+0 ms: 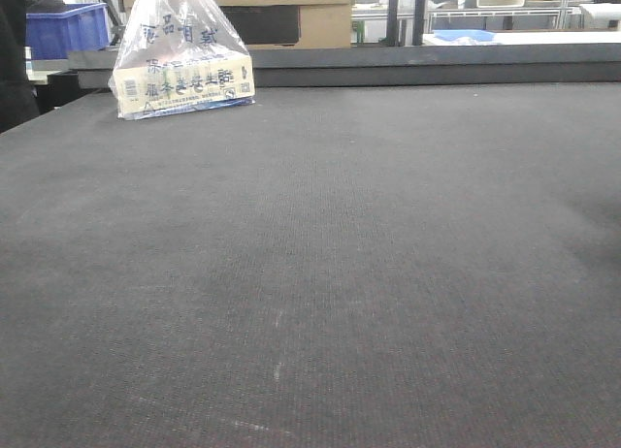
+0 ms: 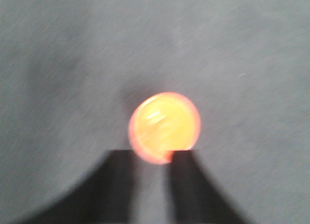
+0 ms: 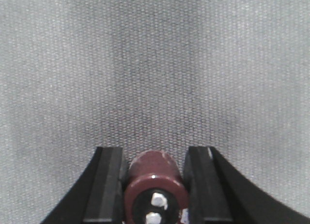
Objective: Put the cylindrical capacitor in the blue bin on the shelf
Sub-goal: 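Close both grippers around their capacitors, then lift both held capacitors up off the table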
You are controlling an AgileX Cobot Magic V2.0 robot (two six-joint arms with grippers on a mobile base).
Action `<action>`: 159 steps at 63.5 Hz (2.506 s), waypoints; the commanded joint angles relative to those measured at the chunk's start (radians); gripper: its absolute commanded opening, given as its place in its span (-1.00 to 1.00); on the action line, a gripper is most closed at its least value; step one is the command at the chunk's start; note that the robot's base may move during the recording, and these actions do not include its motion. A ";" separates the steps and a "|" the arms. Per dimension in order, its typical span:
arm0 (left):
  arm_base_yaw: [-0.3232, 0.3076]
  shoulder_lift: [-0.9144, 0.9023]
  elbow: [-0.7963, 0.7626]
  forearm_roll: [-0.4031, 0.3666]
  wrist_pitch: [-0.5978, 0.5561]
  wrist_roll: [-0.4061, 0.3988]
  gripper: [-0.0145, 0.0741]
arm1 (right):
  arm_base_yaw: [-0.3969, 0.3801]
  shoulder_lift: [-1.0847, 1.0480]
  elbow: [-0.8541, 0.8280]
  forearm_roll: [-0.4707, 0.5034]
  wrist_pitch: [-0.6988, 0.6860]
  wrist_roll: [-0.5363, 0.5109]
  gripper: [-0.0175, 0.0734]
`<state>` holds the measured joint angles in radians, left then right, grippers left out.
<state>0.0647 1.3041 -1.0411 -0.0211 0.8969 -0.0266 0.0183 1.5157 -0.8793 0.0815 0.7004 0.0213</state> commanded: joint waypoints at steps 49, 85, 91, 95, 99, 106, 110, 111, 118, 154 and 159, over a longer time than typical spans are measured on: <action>-0.039 0.238 -0.008 0.034 -0.091 -0.002 0.50 | 0.002 0.001 -0.009 0.000 -0.004 0.000 -0.98; -0.039 0.133 -0.029 0.004 -0.146 -0.002 -0.92 | 0.004 -0.161 -0.009 0.018 -0.021 0.002 -0.98; -0.039 0.037 -0.029 0.004 -0.211 -0.002 -0.92 | 0.004 -0.259 -0.009 0.018 -0.046 0.002 -0.98; -0.039 -0.023 -0.023 0.004 -0.255 -0.002 -0.92 | 0.004 -0.322 -0.004 0.018 -0.076 0.002 -0.98; -0.039 -0.085 -0.005 0.004 -0.305 -0.002 -0.92 | 0.004 -0.382 0.004 0.018 -0.114 0.002 -0.98; -0.039 -0.201 0.046 0.004 -0.367 -0.002 -0.92 | 0.004 -0.495 0.036 0.018 -0.223 -0.005 -0.98; -0.039 -0.274 0.098 0.004 -0.439 -0.002 -0.92 | 0.004 -0.557 0.061 0.013 -0.280 -0.006 -0.98; -0.039 -0.290 0.118 0.004 -0.459 -0.002 -0.92 | 0.004 -0.571 0.067 0.011 -0.291 -0.006 -0.98; -0.039 -0.425 0.236 0.004 -0.628 -0.002 -0.92 | 0.004 -0.685 0.119 0.007 -0.383 -0.021 -0.98; -0.039 -0.927 0.468 -0.014 -0.862 -0.002 -0.92 | 0.004 -1.083 0.178 -0.064 -0.439 -0.042 -0.98; -0.039 -0.948 0.468 -0.014 -0.862 -0.002 -0.92 | 0.004 -1.087 0.178 -0.064 -0.439 -0.042 -0.98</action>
<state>0.0314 0.3777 -0.5728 -0.0280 0.0618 -0.0266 0.0231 0.4370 -0.7028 0.0279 0.2817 -0.0156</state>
